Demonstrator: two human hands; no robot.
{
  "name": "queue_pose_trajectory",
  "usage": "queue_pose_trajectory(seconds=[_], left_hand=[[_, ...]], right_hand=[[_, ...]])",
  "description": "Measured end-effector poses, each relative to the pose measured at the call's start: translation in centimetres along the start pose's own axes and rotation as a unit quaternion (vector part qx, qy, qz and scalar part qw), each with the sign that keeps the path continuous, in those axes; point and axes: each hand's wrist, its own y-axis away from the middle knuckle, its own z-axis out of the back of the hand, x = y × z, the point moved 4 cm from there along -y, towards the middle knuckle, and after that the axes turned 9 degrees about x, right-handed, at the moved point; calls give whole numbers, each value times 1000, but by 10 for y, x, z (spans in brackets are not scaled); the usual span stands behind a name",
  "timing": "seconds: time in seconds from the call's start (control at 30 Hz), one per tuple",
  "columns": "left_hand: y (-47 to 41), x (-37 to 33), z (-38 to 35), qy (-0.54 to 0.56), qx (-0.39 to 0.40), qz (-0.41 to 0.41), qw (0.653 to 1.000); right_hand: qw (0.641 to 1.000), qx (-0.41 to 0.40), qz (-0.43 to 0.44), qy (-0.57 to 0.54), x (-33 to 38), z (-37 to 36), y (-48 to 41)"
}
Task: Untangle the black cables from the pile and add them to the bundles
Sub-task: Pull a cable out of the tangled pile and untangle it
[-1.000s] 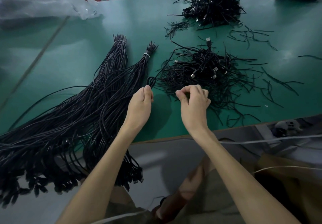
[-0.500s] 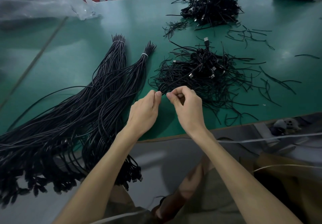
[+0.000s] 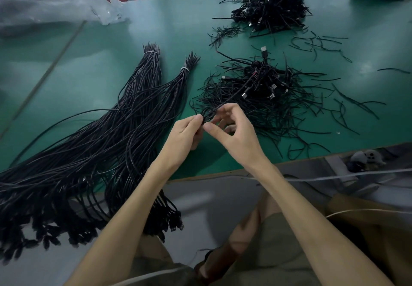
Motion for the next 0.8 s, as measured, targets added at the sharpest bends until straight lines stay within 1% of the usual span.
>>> queue_pose_trajectory(seconds=[0.13,0.37,0.43,0.53,0.7,0.8], left_hand=[[0,0,-4,5,35,5,999],[-1,0,-5,1,56,20,998],[-1,0,-5,-6,54,19,998],[0,-1,-5,-5,55,16,998],[1,-2,-6,21,44,22,999],[0,-1,-4,16,28,31,999]], right_hand=[[997,65,35,-4,3,0,0],[991,127,37,-16,0,2,-5],[992,125,28,-11,-3,0,-6],[996,91,21,-8,-7,0,-7],[998,43,-12,-50,-13,1,-8],[996,47,-28,-65,-11,0,-8]])
